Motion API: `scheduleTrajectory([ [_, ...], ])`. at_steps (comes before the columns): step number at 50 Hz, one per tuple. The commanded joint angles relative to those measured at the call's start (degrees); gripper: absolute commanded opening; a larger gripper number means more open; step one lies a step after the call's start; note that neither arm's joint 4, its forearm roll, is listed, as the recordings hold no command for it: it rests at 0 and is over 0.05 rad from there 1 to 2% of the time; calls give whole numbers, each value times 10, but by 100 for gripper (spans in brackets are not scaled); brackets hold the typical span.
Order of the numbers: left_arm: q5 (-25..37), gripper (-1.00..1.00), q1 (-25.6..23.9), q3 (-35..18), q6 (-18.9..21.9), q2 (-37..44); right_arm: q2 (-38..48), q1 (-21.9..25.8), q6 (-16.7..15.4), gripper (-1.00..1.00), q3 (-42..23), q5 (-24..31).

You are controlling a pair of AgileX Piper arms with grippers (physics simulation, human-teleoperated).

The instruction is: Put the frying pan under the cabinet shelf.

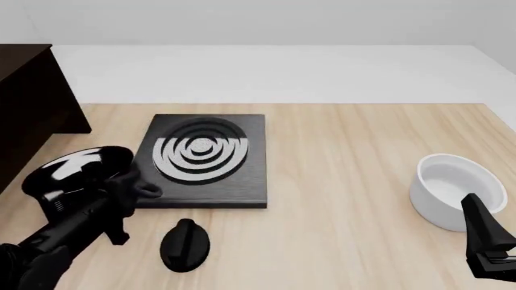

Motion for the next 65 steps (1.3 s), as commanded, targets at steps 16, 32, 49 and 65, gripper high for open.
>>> scheduleTrajectory([
  [16,-176,-100,71,29,-82,202,0,0,0,100,0,0],
  [32,-200,-100,156,25,-106,237,0,0,0,100,0,0],
  [49,-178,-100,280,3,-92,240,0,0,0,100,0,0],
  [65,-90,-100,370,-75,15,256,0,0,0,100,0,0],
])
